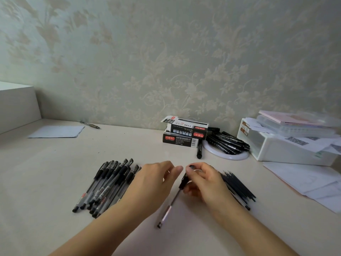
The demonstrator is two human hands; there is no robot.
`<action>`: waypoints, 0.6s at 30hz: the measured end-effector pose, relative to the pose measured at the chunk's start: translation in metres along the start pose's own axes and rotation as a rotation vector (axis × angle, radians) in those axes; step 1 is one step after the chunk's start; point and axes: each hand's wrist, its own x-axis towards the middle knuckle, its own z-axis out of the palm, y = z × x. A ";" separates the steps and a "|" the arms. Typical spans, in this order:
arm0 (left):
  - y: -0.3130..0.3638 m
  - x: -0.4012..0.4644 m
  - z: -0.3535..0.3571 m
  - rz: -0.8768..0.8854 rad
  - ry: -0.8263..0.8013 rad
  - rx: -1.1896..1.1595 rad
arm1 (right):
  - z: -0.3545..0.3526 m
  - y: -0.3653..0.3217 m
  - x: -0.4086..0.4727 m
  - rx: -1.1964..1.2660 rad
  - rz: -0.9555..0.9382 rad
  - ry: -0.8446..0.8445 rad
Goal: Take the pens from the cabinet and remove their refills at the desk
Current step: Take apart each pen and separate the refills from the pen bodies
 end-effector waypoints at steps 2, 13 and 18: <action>0.000 -0.002 0.001 0.003 -0.043 -0.002 | 0.001 0.000 0.000 0.108 0.013 -0.013; -0.001 0.000 -0.003 0.155 -0.078 0.014 | -0.001 0.002 0.001 0.084 -0.096 -0.075; -0.006 0.001 -0.003 0.130 -0.089 0.161 | -0.001 0.004 0.000 0.077 -0.123 -0.126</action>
